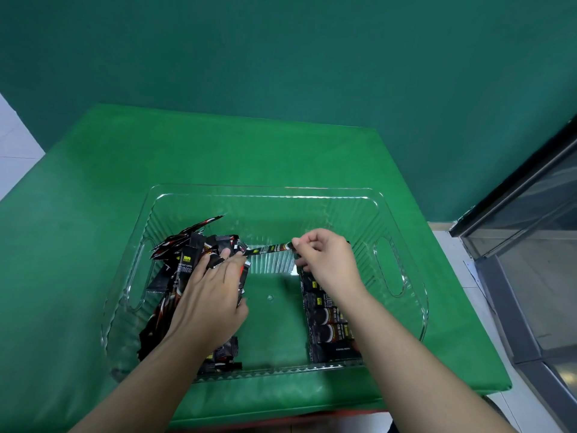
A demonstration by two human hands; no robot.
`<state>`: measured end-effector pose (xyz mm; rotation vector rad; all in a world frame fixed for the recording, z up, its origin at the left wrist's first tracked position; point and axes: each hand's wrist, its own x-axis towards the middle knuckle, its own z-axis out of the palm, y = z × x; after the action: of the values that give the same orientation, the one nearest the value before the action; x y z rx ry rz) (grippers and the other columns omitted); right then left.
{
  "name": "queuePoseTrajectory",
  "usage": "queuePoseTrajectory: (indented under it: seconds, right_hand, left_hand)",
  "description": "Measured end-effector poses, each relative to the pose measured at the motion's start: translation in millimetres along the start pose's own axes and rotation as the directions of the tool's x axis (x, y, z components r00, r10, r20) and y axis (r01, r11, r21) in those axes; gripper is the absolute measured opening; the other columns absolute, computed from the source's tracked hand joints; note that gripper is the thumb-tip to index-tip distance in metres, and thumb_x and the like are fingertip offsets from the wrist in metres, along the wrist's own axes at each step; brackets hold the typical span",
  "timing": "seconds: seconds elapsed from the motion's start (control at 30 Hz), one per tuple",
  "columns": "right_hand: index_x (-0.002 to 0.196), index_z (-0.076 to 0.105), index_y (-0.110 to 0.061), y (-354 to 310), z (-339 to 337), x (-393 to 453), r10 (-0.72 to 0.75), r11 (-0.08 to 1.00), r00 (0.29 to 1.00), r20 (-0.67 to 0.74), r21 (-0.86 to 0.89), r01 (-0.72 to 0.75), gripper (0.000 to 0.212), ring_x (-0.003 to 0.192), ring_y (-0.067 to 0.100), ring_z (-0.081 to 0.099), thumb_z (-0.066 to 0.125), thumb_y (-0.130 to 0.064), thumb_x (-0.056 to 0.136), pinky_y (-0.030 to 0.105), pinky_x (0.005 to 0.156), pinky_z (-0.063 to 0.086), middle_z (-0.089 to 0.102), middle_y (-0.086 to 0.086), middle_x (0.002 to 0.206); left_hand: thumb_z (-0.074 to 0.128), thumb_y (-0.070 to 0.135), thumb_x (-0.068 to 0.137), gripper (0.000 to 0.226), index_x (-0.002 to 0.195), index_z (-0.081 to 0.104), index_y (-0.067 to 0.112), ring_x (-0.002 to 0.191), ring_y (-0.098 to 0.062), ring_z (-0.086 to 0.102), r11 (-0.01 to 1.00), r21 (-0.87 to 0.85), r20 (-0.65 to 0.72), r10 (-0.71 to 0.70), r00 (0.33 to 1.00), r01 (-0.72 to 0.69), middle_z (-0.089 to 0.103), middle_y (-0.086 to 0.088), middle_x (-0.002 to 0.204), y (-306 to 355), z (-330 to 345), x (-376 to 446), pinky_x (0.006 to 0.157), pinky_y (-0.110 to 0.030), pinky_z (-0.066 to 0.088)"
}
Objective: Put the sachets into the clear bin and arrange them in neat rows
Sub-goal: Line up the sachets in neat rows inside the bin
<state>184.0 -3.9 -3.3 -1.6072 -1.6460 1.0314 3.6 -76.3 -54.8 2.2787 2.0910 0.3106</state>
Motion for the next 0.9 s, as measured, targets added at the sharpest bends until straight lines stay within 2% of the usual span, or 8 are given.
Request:
queuePoseTrajectory:
  seconds: [0.1,0.23,0.33,0.4,0.47,0.6,0.73,0.9]
  right_hand:
    - [0.084,0.056,-0.019,5.6,-7.3,-2.4,0.023,0.999,0.998,-0.055,0.029,-0.022,0.011,0.066,0.023,0.060,0.067,-0.018,0.087,0.037,0.064,0.052,0.066,0.013,0.080]
    - [0.117,0.056,-0.025,15.0,-15.9,-8.5,0.053,0.998,0.998,0.032,-0.047,-0.051,0.030,0.079,0.027,0.064,0.062,-0.014,0.090,0.037,0.077,0.051,0.061,0.004,0.084]
    - [0.090,0.060,-0.026,17.6,-15.0,-19.8,0.059,0.991,0.993,0.104,-0.128,-0.046,0.011,0.072,0.016,0.060,0.062,-0.016,0.088,0.028,0.068,0.049,0.062,-0.001,0.081]
    - [0.079,0.056,-0.022,17.9,-11.5,-29.7,0.071,0.977,0.985,0.159,-0.210,-0.037,0.010,0.059,0.008,0.050,0.063,-0.018,0.086,0.020,0.055,0.040,0.058,-0.005,0.072]
    - [0.077,0.052,-0.021,16.6,-5.9,-40.1,0.084,0.953,0.974,0.211,-0.303,-0.016,0.014,0.055,0.007,0.045,0.064,-0.022,0.084,0.020,0.049,0.035,0.054,-0.007,0.067]
    - [0.098,0.052,-0.016,12.2,12.0,-55.0,0.065,0.874,0.953,0.295,-0.479,0.088,0.019,0.080,0.019,0.058,0.062,-0.027,0.086,0.029,0.062,0.040,0.063,0.003,0.090]
    - [0.112,0.053,-0.007,12.6,32.0,-54.5,-0.003,0.740,0.943,0.333,-0.634,0.227,0.034,0.103,0.028,0.055,0.061,-0.028,0.087,0.034,0.083,0.045,0.057,0.013,0.111]
    - [0.112,0.053,-0.003,7.9,50.5,-42.7,0.033,0.756,0.931,0.364,-0.618,0.215,0.032,0.107,0.032,0.053,0.063,-0.021,0.088,0.035,0.085,0.044,0.054,0.014,0.115]
  left_hand:
    - [0.076,0.019,0.066,0.067,0.127,0.053,0.004,0.119,-0.021,0.058,1.000,-0.002,0.000,0.005,1.000,-0.005,0.069,-0.004,0.110,-0.1,-0.5,0.9,0.111,-0.039,0.017]
    - [0.075,0.020,0.068,0.067,0.129,0.051,0.004,0.122,-0.020,0.056,1.000,-0.001,0.006,0.009,1.000,-0.009,0.068,-0.004,0.114,0.2,-0.5,0.5,0.112,-0.038,0.014]
    - [0.068,0.021,0.077,0.066,0.136,0.044,0.006,0.133,-0.020,0.044,1.000,-0.027,0.016,-0.003,1.000,0.003,0.063,-0.005,0.124,0.5,-2.6,-0.8,0.114,-0.035,0.004]
    - [0.063,0.022,0.081,0.065,0.140,0.039,0.007,0.138,-0.018,0.037,0.999,-0.038,0.010,-0.004,1.000,0.004,0.061,-0.004,0.127,0.9,-3.8,-1.6,0.114,-0.033,-0.002]
    - [0.062,0.022,0.082,0.064,0.139,0.039,0.007,0.136,-0.018,0.040,0.999,-0.047,0.003,-0.002,1.000,0.002,0.061,-0.003,0.125,1.4,-3.9,-1.6,0.113,-0.032,-0.004]
    - [0.067,0.020,0.077,0.064,0.135,0.044,0.006,0.127,-0.018,0.051,0.999,-0.048,0.004,0.006,1.000,-0.006,0.064,-0.002,0.119,0.1,-2.3,-1.6,0.114,-0.034,0.003]
    - [0.075,0.020,0.067,0.067,0.128,0.051,0.005,0.119,-0.018,0.058,1.000,-0.009,-0.001,0.018,1.000,-0.018,0.068,-0.003,0.114,-2.3,2.0,-0.5,0.113,-0.038,0.016]
    - [0.075,0.020,0.068,0.068,0.129,0.050,0.005,0.122,-0.020,0.055,1.000,-0.012,-0.003,0.015,1.000,-0.015,0.067,-0.004,0.116,-2.6,4.7,0.2,0.113,-0.041,0.020]
